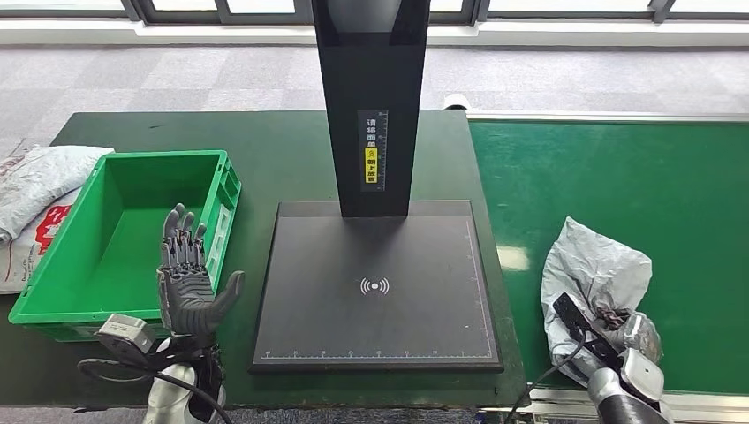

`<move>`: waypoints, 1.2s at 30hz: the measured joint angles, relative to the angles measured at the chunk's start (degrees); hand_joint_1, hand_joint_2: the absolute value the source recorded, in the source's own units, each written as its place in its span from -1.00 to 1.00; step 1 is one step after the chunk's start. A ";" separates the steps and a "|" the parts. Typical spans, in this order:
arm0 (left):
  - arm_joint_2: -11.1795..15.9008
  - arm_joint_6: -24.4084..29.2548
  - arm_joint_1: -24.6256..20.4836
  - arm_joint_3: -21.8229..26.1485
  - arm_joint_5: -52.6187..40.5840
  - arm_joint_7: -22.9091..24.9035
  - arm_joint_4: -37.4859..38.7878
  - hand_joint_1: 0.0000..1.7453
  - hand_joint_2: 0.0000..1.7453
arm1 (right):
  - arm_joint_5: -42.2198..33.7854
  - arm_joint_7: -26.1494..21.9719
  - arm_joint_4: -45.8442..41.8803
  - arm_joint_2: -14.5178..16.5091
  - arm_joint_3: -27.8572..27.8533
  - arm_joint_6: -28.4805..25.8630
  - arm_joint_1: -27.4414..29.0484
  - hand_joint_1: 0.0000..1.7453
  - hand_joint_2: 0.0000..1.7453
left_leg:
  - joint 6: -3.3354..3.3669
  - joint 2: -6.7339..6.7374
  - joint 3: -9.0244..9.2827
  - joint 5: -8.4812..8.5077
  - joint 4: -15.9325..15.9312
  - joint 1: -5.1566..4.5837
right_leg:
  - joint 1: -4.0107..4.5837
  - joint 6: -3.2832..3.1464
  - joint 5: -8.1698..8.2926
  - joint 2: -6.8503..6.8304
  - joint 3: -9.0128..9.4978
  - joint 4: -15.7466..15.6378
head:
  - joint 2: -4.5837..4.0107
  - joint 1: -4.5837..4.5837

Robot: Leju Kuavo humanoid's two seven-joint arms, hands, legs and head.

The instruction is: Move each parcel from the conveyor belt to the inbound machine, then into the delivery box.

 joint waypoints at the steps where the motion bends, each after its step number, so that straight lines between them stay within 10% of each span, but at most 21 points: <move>1: -0.03 0.33 0.01 0.00 -0.07 0.00 -0.01 -1.00 1.00 | -0.52 -2.09 -1.15 0.61 -0.07 -2.94 0.18 1.00 1.00 | 0.00 0.00 -0.02 0.00 0.00 0.00 | 0.00 -0.01 0.01 0.01 -0.03 0.01 | 0.01 0.00; 7: -0.17 0.96 0.01 0.00 -0.27 0.00 0.05 -1.00 1.00 | -3.16 -13.99 -20.33 7.46 0.36 -17.47 3.50 1.00 1.00 | -0.03 -0.11 -0.07 0.05 -0.01 0.03 | 0.03 -0.03 0.01 -0.07 -0.08 0.04 | 0.01 -0.01; 15: -0.44 1.58 -0.76 0.00 -1.17 0.00 0.92 -1.00 1.00 | -2.17 -15.65 -40.48 14.51 6.82 -18.87 6.21 1.00 1.00 | -0.04 -0.01 -0.06 0.04 -0.02 0.03 | 0.03 -0.03 -0.02 0.05 -0.14 0.04 | 0.00 -0.01; 36: -0.56 2.16 -0.95 0.00 -0.37 0.00 1.28 -1.00 1.00 | -2.01 -15.09 -48.42 17.40 10.64 -18.81 7.60 1.00 1.00 | -0.02 -0.02 -0.08 0.03 -0.01 0.01 | 0.01 -0.01 0.00 0.02 -0.13 0.04 | 0.00 -0.01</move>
